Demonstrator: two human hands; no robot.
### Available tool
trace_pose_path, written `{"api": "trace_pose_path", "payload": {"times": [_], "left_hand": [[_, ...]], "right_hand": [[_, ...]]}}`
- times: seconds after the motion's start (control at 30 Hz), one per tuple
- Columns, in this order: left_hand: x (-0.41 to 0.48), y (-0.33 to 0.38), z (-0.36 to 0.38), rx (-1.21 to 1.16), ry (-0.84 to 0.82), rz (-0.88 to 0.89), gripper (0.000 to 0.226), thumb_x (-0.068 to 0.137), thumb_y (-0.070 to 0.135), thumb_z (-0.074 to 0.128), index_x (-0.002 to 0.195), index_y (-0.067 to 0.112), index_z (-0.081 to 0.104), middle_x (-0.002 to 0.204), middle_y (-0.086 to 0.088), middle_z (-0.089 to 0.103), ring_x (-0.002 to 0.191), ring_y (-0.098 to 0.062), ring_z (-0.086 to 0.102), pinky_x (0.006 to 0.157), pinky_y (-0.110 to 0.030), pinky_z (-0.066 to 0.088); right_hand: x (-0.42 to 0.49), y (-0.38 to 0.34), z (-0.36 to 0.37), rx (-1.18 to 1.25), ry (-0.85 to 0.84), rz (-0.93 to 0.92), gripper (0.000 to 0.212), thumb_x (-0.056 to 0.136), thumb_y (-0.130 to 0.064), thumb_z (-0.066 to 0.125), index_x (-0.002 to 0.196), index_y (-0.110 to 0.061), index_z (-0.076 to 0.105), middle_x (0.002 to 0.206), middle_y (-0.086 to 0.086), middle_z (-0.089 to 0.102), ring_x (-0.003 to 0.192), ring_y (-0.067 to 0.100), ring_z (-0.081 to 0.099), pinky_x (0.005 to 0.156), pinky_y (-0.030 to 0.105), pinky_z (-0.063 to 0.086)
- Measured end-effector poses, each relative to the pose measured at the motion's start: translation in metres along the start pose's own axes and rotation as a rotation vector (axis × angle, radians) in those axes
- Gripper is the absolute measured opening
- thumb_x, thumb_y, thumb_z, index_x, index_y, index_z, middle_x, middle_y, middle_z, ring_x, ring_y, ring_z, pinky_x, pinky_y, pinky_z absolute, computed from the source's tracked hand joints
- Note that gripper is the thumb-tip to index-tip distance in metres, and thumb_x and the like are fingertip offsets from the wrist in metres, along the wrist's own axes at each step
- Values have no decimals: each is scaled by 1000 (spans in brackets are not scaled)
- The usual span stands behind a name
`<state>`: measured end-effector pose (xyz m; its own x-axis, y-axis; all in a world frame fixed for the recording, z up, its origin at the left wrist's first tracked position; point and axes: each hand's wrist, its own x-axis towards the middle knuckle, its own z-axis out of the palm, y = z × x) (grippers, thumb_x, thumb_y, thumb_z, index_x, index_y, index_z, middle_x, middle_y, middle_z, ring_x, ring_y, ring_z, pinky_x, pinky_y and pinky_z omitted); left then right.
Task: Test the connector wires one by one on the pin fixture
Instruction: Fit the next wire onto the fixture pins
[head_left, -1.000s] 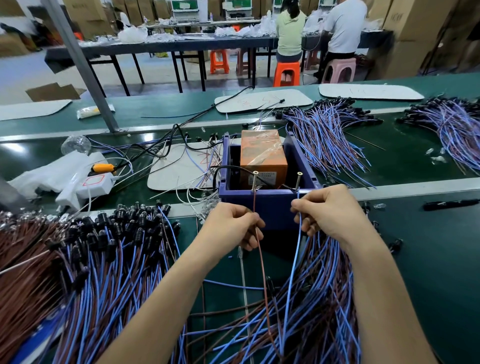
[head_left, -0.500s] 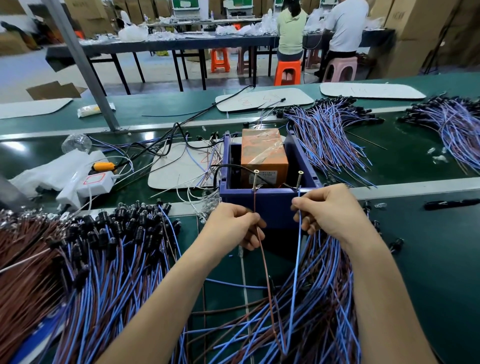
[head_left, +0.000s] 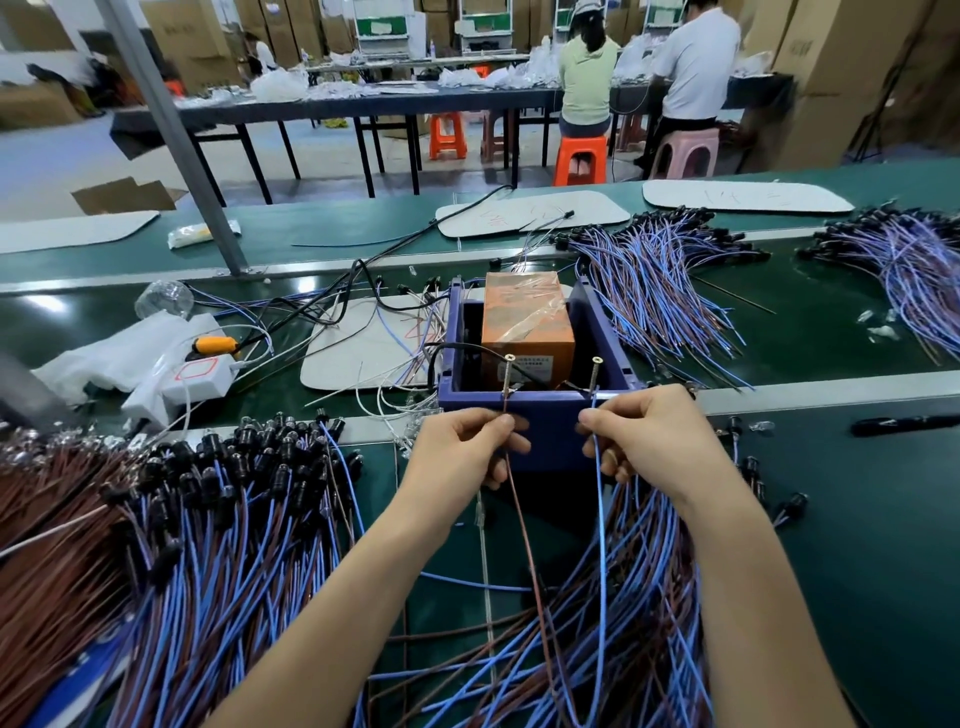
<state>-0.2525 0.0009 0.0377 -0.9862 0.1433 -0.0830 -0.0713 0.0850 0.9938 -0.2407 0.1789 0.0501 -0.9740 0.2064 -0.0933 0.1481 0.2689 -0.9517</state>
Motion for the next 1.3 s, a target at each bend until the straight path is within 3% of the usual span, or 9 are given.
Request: {"api": "trace_pose_path", "payload": {"times": [0.3, 0.47, 0.6, 0.7, 0.9, 1.3], "left_hand": [[-6, 4, 8, 9, 55, 1, 26, 96, 21, 55, 85, 10, 75, 55, 5, 54, 42, -4, 40, 43, -13, 35], [-3, 12, 17, 142, 247, 89, 28, 94, 26, 58, 72, 20, 74, 46, 12, 51, 42, -1, 41, 47, -15, 34], [1, 13, 17, 227, 305, 113, 32, 92, 25, 61, 62, 23, 72, 40, 13, 48, 40, 0, 40, 48, -15, 35], [3, 13, 16, 284, 312, 101, 34, 91, 26, 61, 59, 26, 71, 39, 14, 49, 41, 1, 43, 45, -9, 32], [3, 15, 14, 279, 286, 72, 33, 91, 26, 60, 61, 25, 72, 39, 12, 46, 36, -2, 37, 49, -21, 30], [3, 17, 11, 242, 245, 46, 31, 93, 23, 59, 66, 19, 75, 43, 10, 51, 38, 0, 40, 56, -23, 33]], "right_hand": [[0, 2, -4, -15, -36, -30, 22, 91, -16, 64, 71, -13, 72, 54, 1, 67, 40, 7, 51, 43, 18, 41], [-1, 2, -6, -8, -47, -30, 23, 91, -18, 64, 70, -14, 72, 54, 1, 68, 41, 6, 51, 45, 19, 43], [-1, 1, -7, 7, -65, -21, 22, 91, -18, 64, 71, -15, 72, 53, 0, 67, 40, 5, 51, 44, 18, 42], [-1, 1, -7, 17, -66, -27, 22, 91, -17, 64, 71, -14, 72, 51, 0, 66, 39, 5, 50, 42, 16, 40], [-1, 1, -6, 44, -69, -18, 24, 91, -16, 63, 70, -11, 72, 51, 2, 65, 39, 7, 49, 43, 16, 40], [-1, 2, -8, 37, -73, -49, 21, 90, -15, 65, 71, -13, 73, 51, 1, 65, 39, 6, 48, 42, 15, 40]]}}
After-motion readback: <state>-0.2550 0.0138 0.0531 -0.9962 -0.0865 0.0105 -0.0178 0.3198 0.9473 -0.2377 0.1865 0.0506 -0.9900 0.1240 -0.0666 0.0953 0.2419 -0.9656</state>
